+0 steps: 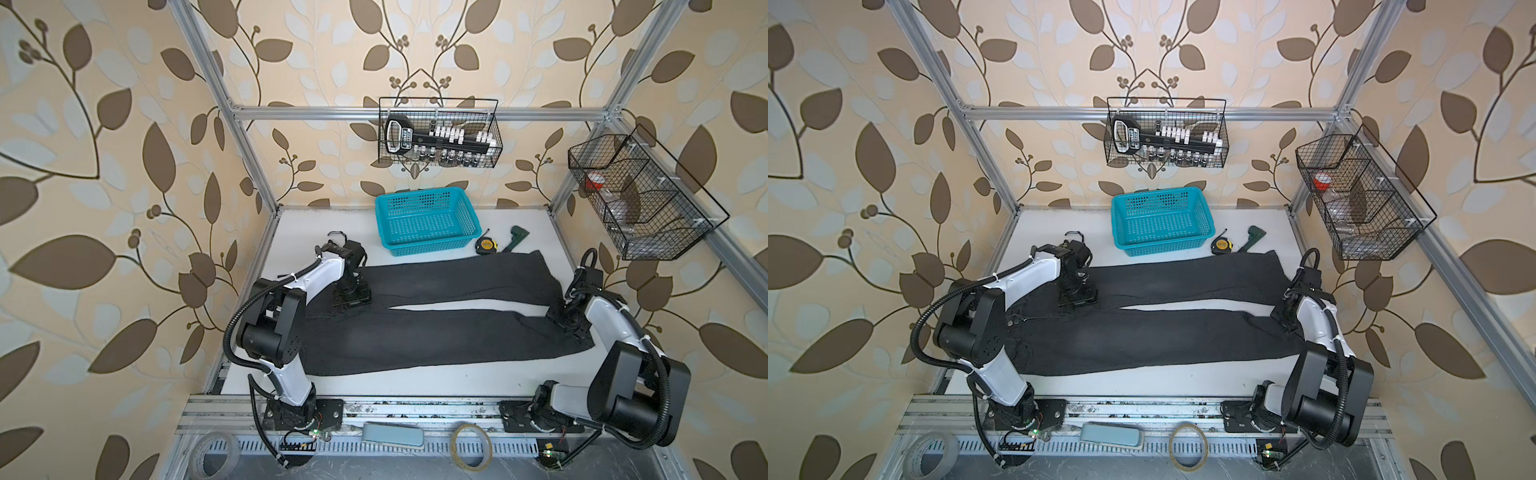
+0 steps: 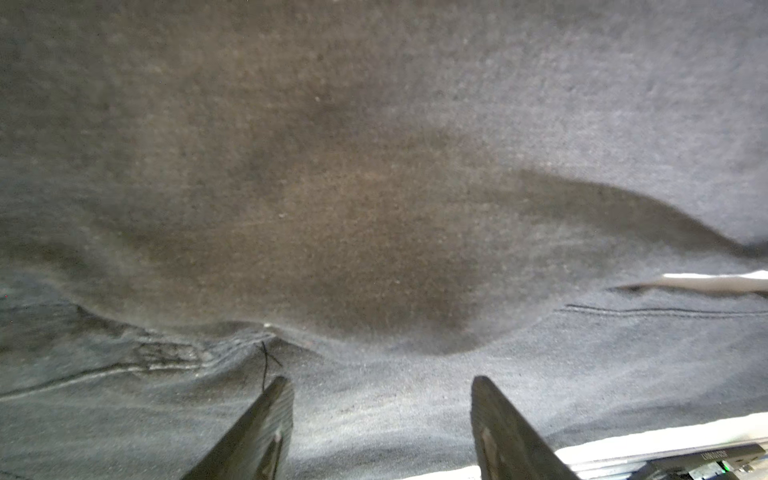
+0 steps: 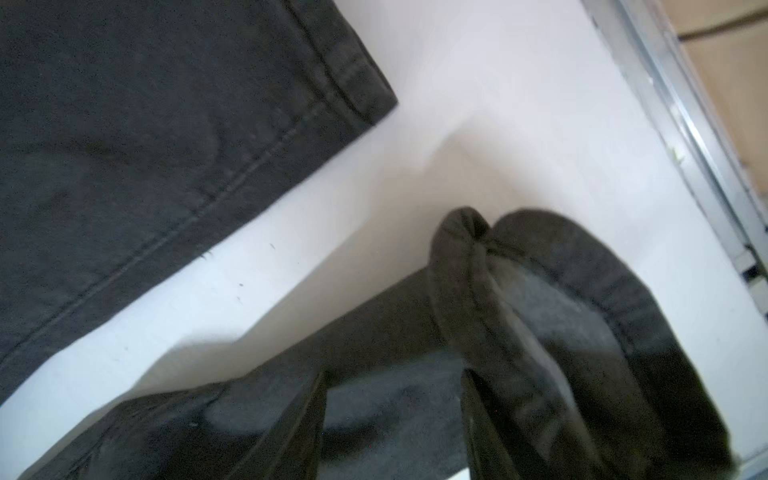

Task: Fold and stack the trousers
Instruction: 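Lay the far leg beside the near leg with the right gripper while left holds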

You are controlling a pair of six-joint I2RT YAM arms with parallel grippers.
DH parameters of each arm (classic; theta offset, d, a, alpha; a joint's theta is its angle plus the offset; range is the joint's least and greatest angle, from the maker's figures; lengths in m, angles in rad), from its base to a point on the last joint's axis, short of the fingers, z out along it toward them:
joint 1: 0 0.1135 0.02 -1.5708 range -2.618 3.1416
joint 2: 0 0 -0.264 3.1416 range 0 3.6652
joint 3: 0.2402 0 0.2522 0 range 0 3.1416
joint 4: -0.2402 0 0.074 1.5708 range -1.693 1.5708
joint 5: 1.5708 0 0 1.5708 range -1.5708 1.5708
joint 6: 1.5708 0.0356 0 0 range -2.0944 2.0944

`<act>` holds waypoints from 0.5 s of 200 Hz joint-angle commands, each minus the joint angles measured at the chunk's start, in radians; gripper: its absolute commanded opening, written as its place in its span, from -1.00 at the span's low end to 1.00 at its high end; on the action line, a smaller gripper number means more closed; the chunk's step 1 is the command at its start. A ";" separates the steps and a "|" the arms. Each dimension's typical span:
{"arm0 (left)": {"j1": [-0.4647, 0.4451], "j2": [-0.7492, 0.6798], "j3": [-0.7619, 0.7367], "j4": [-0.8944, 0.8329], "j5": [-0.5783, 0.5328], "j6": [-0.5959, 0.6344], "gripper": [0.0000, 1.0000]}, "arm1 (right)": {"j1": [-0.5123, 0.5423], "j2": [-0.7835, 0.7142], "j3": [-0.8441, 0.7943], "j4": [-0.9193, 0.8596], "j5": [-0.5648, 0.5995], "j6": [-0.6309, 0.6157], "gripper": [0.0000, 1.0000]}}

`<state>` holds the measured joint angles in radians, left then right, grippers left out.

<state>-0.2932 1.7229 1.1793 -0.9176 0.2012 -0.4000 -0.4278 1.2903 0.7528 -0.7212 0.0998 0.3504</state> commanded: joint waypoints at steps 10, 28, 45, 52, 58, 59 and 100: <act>0.005 0.012 0.015 -0.024 0.002 0.013 0.37 | -0.027 -0.056 -0.045 -0.043 0.089 0.111 0.32; 0.005 0.023 0.037 -0.031 0.003 0.025 0.37 | -0.048 -0.015 -0.044 -0.055 0.080 0.148 0.33; 0.005 0.029 0.079 -0.056 -0.002 0.038 0.38 | -0.066 -0.012 -0.075 -0.043 0.038 0.191 0.32; 0.004 0.029 0.101 -0.068 -0.005 0.041 0.38 | -0.061 -0.029 -0.073 -0.037 0.043 0.187 0.30; 0.005 0.026 0.118 -0.076 -0.004 0.041 0.38 | -0.041 -0.053 -0.063 -0.038 0.061 0.185 0.30; 0.005 0.025 0.121 -0.078 -0.004 0.042 0.38 | -0.038 -0.055 -0.060 -0.038 0.064 0.184 0.30; 0.004 -0.008 0.195 -0.093 0.039 0.041 0.44 | 0.048 -0.110 0.072 -0.020 0.087 0.141 0.47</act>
<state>-0.2935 1.7615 1.3220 -0.9657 0.2035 -0.3729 -0.4191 1.1839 0.7307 -0.7578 0.1581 0.4957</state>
